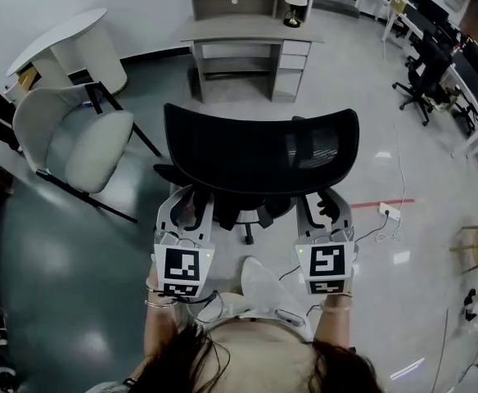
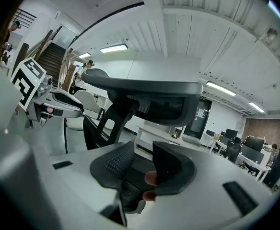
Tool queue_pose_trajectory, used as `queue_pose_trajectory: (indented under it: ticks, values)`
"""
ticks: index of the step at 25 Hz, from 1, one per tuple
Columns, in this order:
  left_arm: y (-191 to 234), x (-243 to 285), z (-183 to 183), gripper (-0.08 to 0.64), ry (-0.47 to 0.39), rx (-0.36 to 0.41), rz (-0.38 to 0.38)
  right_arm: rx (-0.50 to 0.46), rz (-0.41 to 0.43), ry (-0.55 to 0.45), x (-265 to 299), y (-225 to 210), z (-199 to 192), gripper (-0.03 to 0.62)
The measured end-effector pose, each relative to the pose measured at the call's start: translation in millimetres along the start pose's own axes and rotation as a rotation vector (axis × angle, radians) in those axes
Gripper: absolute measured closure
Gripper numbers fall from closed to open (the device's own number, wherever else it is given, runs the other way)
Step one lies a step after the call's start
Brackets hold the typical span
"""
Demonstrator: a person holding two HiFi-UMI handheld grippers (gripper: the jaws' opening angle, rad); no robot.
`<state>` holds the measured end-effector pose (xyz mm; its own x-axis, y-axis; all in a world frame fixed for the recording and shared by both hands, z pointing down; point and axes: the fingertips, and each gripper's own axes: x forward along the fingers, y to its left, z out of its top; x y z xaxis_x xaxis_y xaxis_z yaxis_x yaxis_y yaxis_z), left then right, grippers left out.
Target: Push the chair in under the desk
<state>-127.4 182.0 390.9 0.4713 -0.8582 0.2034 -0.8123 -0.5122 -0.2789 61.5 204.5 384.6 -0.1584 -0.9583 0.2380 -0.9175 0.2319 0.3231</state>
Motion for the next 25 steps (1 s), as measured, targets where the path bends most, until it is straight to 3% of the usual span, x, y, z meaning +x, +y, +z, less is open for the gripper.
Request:
queue_pose_trajectory:
  ticks: [8, 20, 25]
  values:
    - [11, 22, -18, 0.418, 0.094, 0.104, 0.002, -0.070, 0.069, 0.086, 30, -2, -19, 0.437]
    - [13, 53, -45, 0.347, 0.217, 0.268, -0.018, -0.201, 0.105, 0.214, 57, -2, -51, 0.376]
    - [13, 62, -53, 0.336, 0.255, 0.298, -0.036, -0.240, 0.109, 0.230, 67, 0, -56, 0.362]
